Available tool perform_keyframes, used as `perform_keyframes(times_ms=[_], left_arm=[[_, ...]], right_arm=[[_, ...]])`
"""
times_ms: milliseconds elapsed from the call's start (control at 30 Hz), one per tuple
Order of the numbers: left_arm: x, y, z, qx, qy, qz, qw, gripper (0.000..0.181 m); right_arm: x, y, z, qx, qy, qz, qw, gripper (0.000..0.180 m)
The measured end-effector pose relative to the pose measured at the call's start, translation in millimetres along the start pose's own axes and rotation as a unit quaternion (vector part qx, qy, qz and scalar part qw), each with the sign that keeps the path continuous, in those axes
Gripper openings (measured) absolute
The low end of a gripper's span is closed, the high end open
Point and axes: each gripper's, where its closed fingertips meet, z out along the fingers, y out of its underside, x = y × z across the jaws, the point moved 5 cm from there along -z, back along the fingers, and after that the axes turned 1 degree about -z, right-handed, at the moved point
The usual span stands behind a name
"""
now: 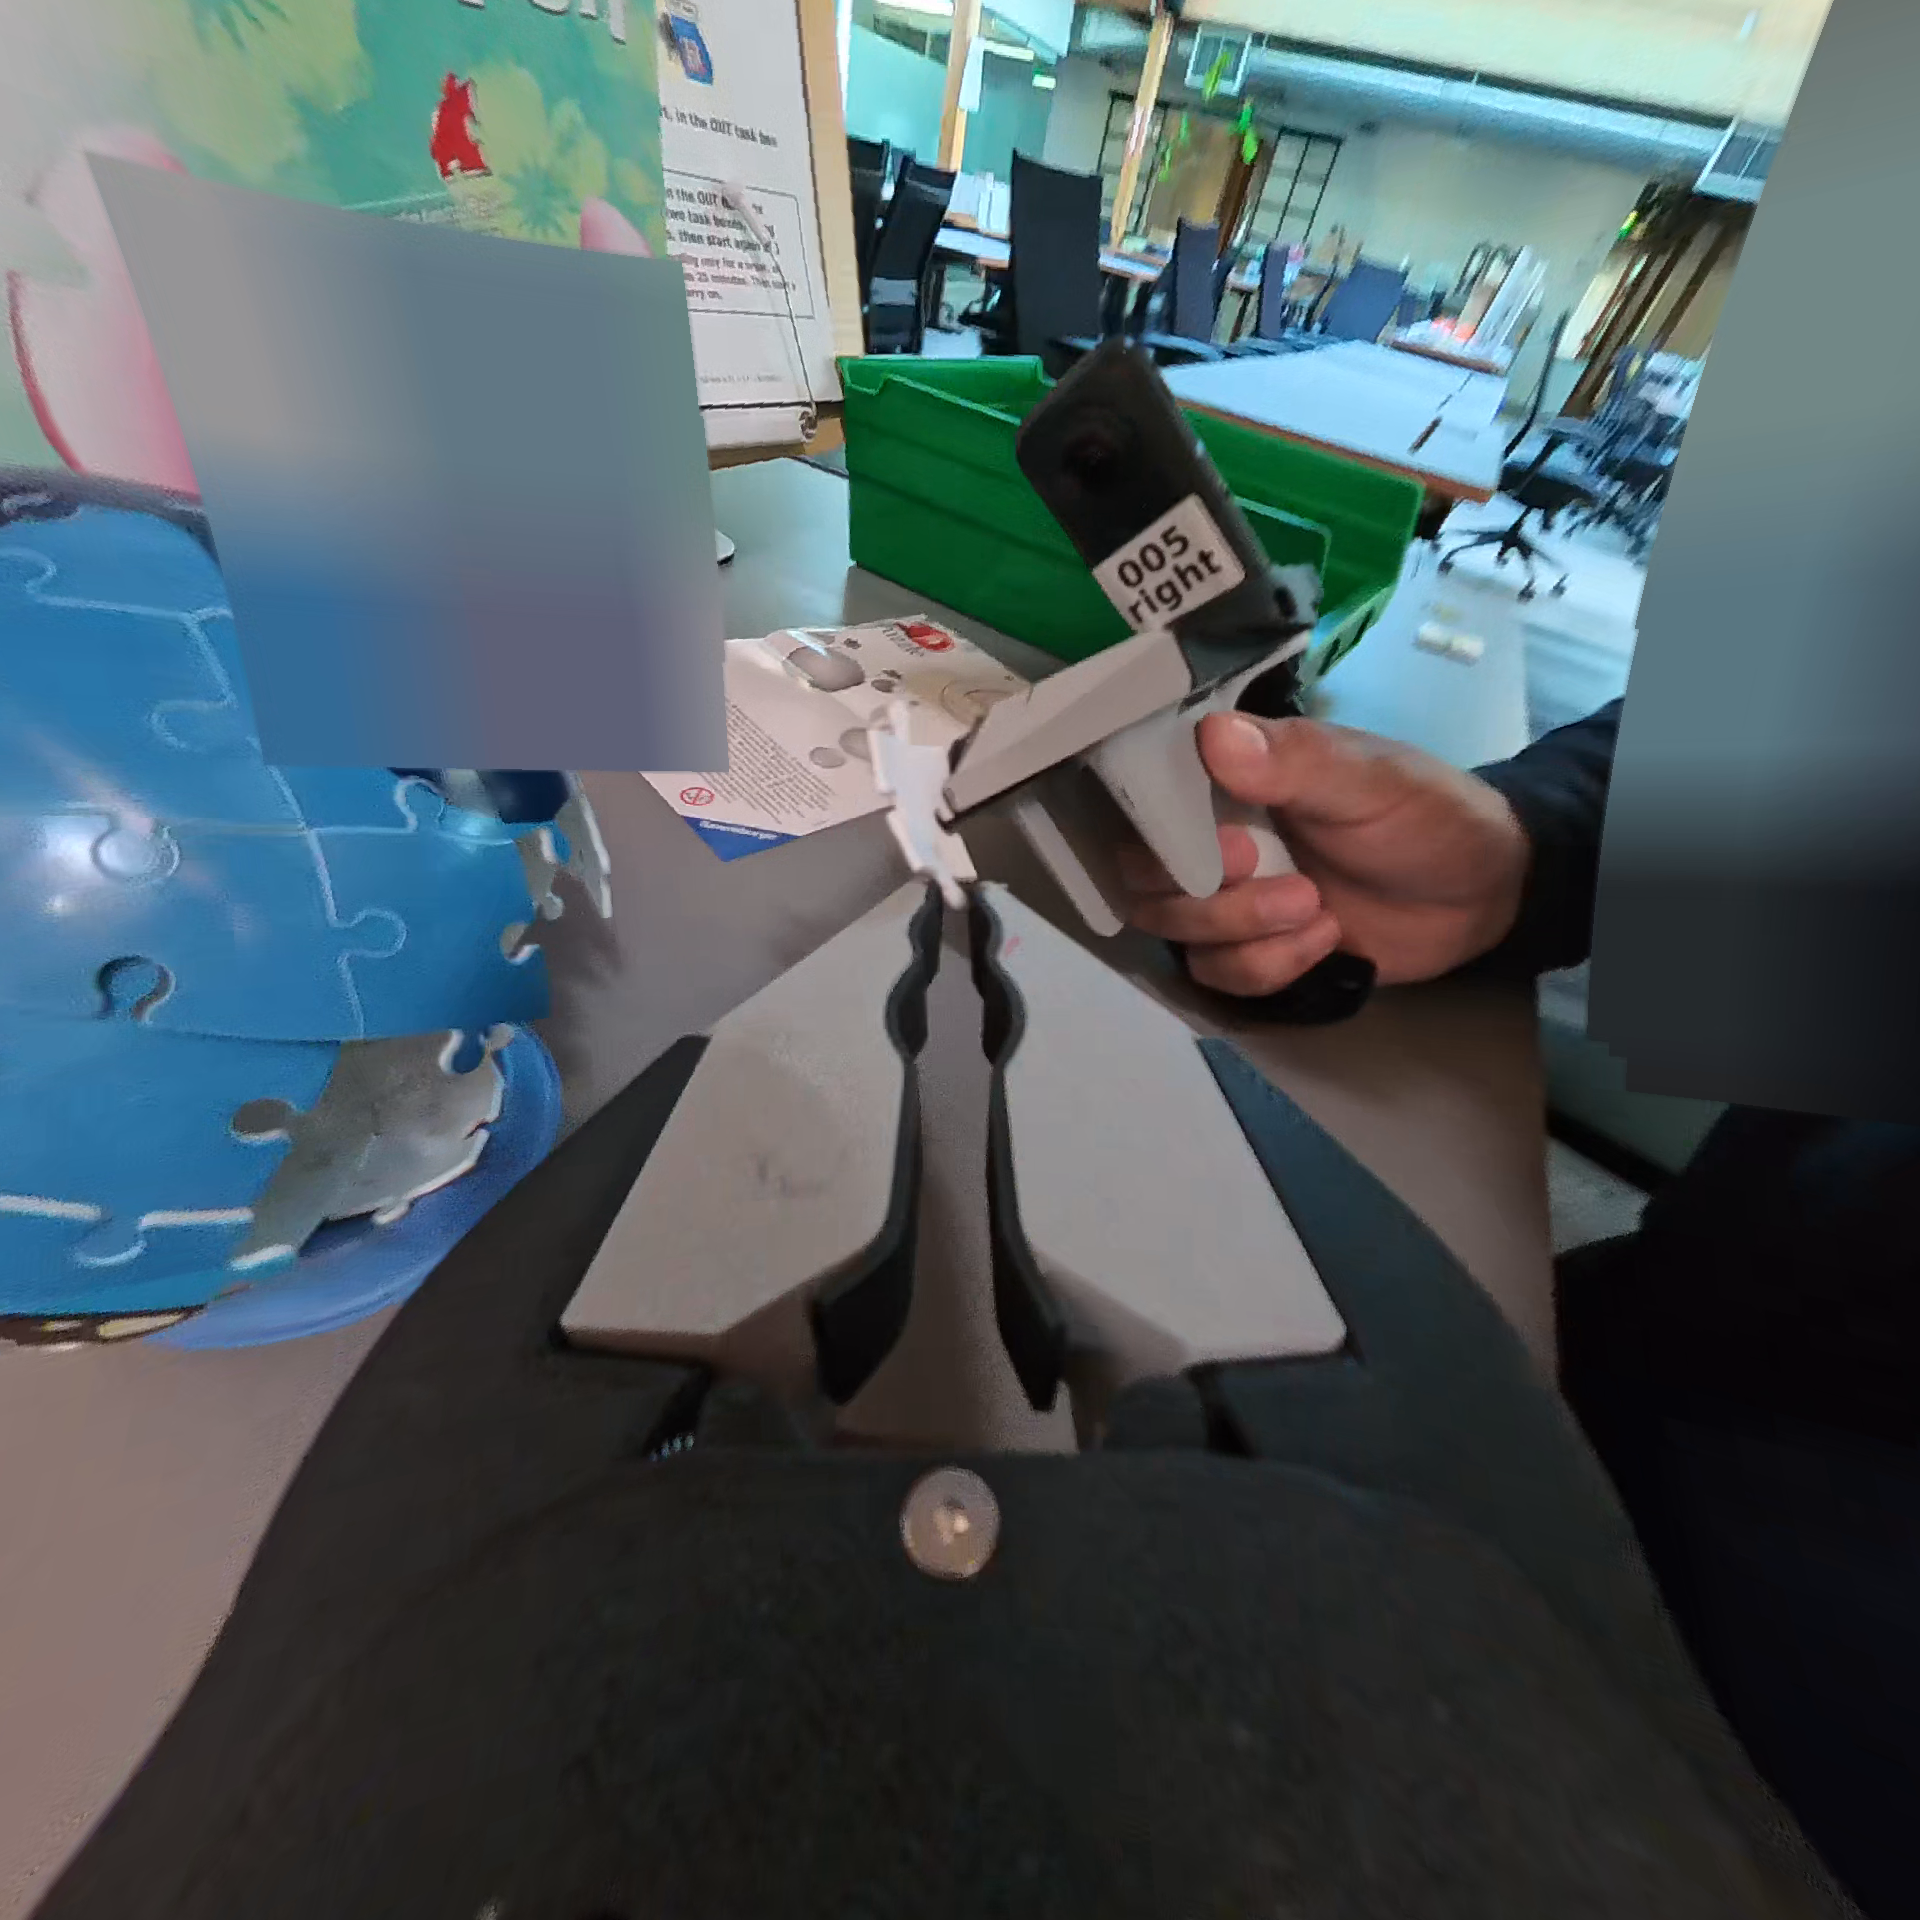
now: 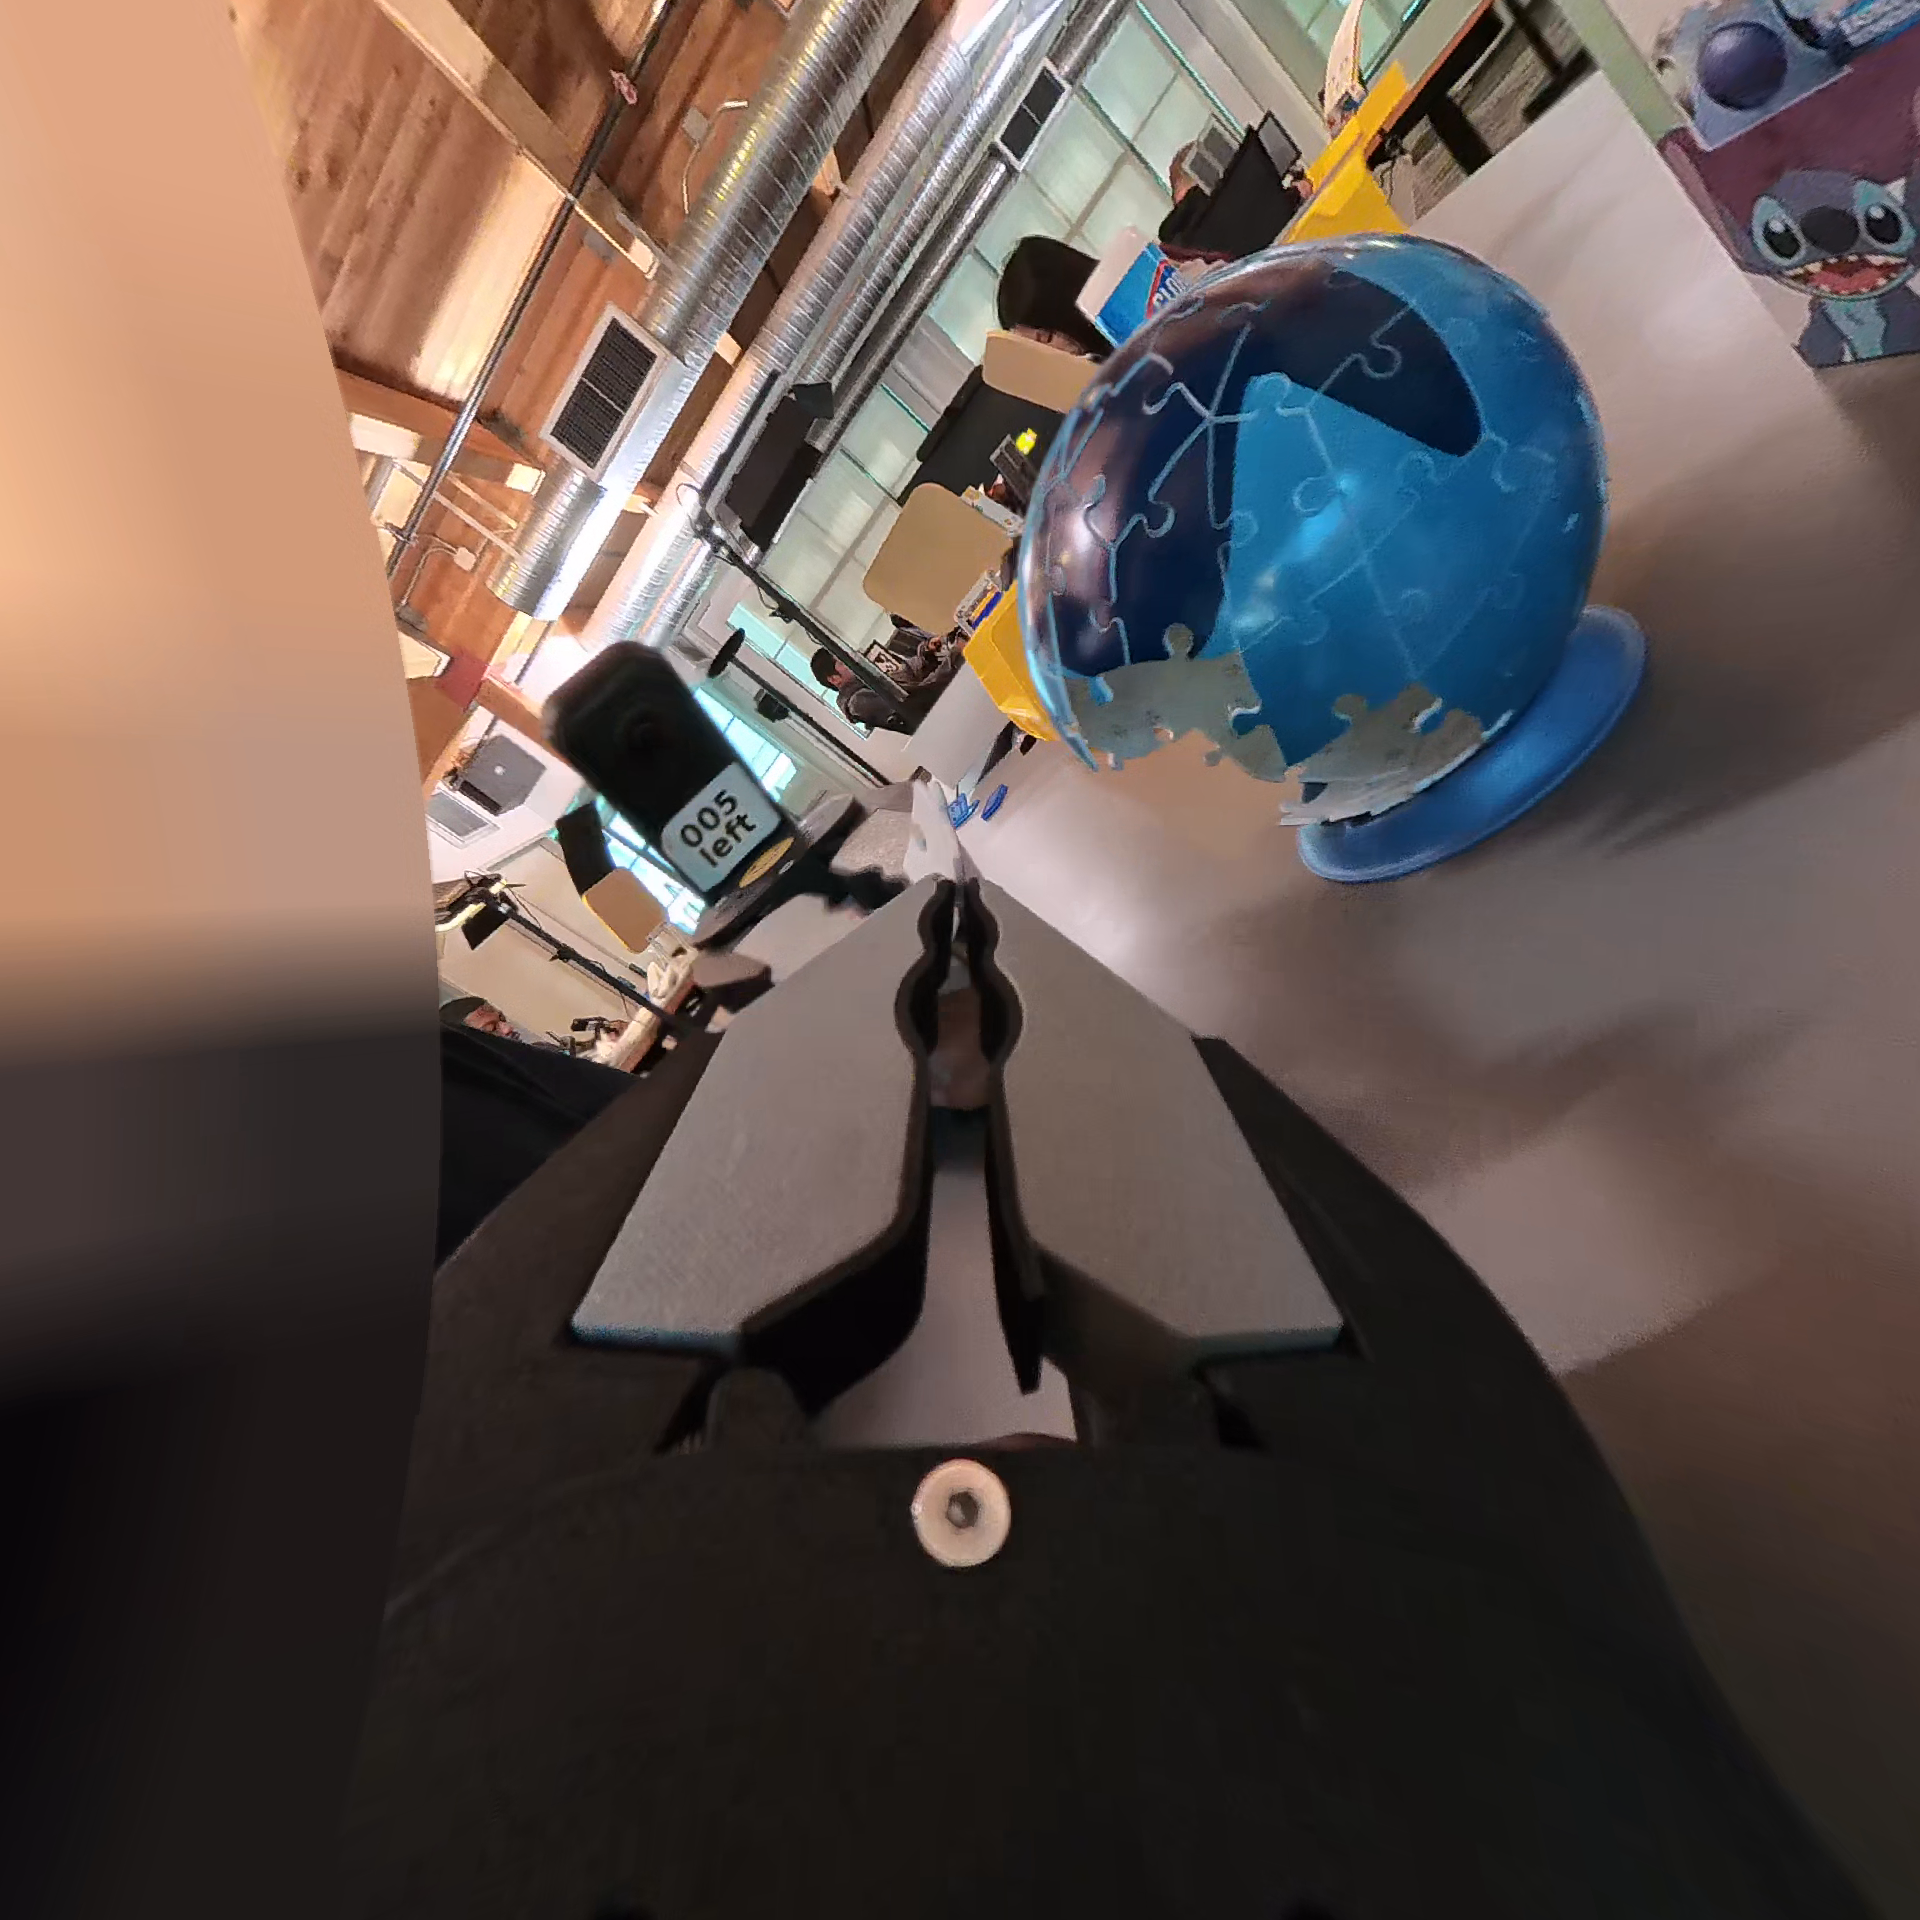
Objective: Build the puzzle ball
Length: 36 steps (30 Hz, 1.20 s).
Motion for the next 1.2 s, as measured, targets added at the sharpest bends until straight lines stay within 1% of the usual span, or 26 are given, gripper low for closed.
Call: perform_keyframes(times_ms=[100, 200, 300, 433, 633, 700, 733, 800, 900, 1000, 1100, 1200], left_arm=[[-1, -1, -4, 0.014, 0.027, -0.041, 0.999, 0.001], [-6, -2, -6, 0.023, 0.033, -0.071, 0.997, 0.006], [-10, -3, -7, 0.028, 0.030, -0.083, 0.996, 0.003], [-10, -1, -5, 0.018, 0.028, -0.087, 0.996, 0.001], [-12, 8, -2, -0.039, 0.040, -0.095, 0.994, 0.000], [-14, 10, -4, -0.054, 0.043, -0.099, 0.993, 0.000], [-15, 12, -5, -0.062, 0.042, -0.096, 0.993, 0.000], [-15, 15, -8, -0.079, 0.043, -0.090, 0.992, 0.000], [-15, 19, -11, -0.108, 0.053, -0.087, 0.989, 0.000], [-15, 20, -14, -0.127, 0.060, -0.088, 0.986, 0.000], [-10, 21, -15, -0.152, 0.084, -0.079, 0.982, 0.000], [-3, 23, -17, -0.174, 0.101, -0.064, 0.977, 0.000]], right_arm=[[-3, 2, 0, -0.006, 0.004, -0.013, 1.000, 0.000], [1, 4, -2, -0.011, 0.015, -0.010, 1.000, 0.000], [2, 8, -2, -0.017, 0.013, 0.004, 1.000, 0.000], [4, 8, -2, -0.022, 0.025, -0.003, 0.999, 0.000], [11, 11, -4, -0.057, 0.041, 0.006, 0.998, 0.000], [9, 10, -4, -0.064, 0.043, -0.020, 0.997, 0.002], [7, 8, -5, -0.065, 0.039, -0.037, 0.996, 0.009], [6, 7, -6, -0.079, 0.041, -0.065, 0.994, 0.013], [6, 5, -7, -0.095, 0.047, -0.095, 0.990, 0.014], [4, 8, -5, -0.127, 0.035, -0.118, 0.984, 0.014], [6, 14, 0, -0.155, 0.048, -0.137, 0.977, 0.015], [2, 19, 6, -0.176, 0.044, -0.159, 0.971, 0.009]])
